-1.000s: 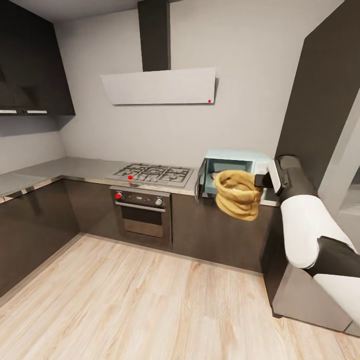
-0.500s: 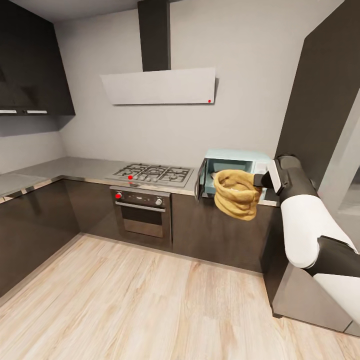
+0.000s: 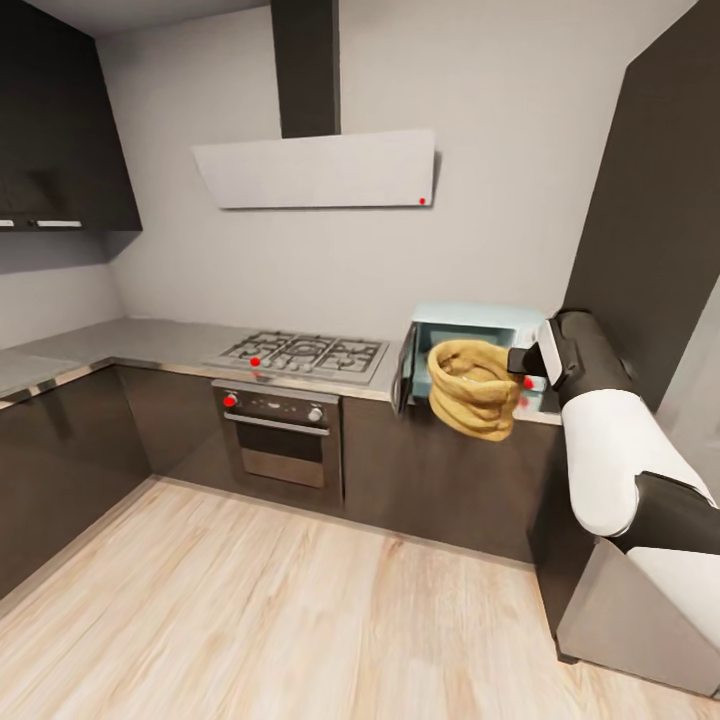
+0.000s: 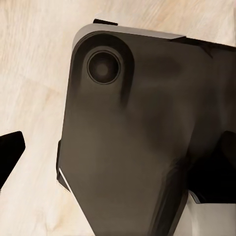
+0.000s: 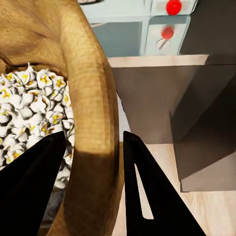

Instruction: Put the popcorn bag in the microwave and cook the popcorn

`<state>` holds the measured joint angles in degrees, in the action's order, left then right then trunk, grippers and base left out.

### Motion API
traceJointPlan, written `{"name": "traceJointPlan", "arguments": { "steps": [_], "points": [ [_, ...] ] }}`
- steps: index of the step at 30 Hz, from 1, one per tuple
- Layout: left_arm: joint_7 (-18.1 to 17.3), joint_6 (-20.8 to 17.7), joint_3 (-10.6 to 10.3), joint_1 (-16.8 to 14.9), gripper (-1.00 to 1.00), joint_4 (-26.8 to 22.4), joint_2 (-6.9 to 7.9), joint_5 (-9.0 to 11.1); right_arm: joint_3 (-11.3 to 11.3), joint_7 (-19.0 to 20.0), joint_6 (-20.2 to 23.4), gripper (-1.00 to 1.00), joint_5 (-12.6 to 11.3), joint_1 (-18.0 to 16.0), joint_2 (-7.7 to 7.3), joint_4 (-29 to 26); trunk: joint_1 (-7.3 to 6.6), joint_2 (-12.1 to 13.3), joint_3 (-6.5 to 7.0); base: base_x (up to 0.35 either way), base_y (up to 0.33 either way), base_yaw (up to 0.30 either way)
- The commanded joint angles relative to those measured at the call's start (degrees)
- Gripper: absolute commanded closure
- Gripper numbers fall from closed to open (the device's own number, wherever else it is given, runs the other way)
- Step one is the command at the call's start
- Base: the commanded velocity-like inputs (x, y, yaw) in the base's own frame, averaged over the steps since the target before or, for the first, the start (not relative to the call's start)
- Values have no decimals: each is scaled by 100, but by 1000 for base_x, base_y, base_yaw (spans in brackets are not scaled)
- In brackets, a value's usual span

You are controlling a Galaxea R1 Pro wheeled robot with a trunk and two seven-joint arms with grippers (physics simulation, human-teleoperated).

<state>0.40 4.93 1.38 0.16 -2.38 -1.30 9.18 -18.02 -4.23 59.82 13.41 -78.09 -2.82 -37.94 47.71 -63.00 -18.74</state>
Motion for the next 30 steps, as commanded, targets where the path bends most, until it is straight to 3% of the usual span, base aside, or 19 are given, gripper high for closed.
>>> {"name": "traceJointPlan", "arguments": {
  "steps": [1, 16, 23, 30],
  "points": [
    [4, 8, 10, 2, -100, -8, -2, 31, -9, -16, 18, 100, -6, -5, 2, -3, 4, -3, -6, 324, 0, 0],
    [4, 8, 11, 2, -100, -8, -2, 31, 16, -24, 18, 100, 2, -5, -36, 0, 4, -3, -6, 324, 0, 0],
    [4, 8, 11, 2, -100, -8, -2, 31, 0, -47, 18, 100, 15, -5, -225, 759, 4, -3, -6, 321, 0, 0],
    [4, 8, 11, 2, -100, -8, -2, 31, -16, -48, 18, 100, 12, -5, -260, 849, 4, -3, -6, 247, 0, 0]
  ]
}}
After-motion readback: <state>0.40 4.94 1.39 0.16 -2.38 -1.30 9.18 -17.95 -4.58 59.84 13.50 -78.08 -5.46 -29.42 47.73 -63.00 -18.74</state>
